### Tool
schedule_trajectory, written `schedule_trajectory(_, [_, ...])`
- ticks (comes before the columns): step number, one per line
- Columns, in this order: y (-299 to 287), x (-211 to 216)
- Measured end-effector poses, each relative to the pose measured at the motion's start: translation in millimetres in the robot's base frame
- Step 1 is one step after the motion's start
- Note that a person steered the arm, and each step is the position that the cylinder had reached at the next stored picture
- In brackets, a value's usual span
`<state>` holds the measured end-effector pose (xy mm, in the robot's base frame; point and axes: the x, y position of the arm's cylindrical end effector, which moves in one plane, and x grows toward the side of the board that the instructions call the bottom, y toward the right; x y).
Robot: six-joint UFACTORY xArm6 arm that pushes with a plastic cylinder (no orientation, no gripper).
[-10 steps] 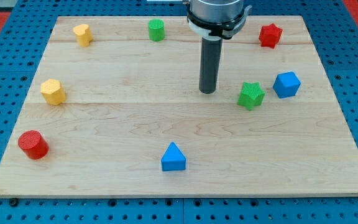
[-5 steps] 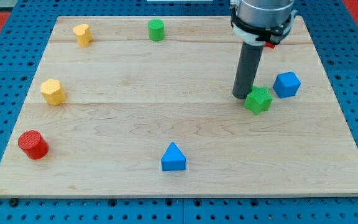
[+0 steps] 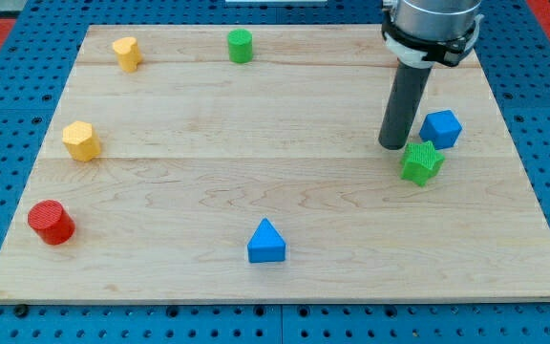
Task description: Place the green star to the bottom right
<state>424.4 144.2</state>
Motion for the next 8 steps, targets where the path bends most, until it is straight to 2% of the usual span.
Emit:
schedule_trajectory(1, [12.6,9.4])
schedule_trajectory(3, [36.1,64.1])
schedule_trajectory(4, [36.0,38.8])
schedule_trajectory(5, [65.4,41.0])
schedule_trajectory(8, [67.9,122.3])
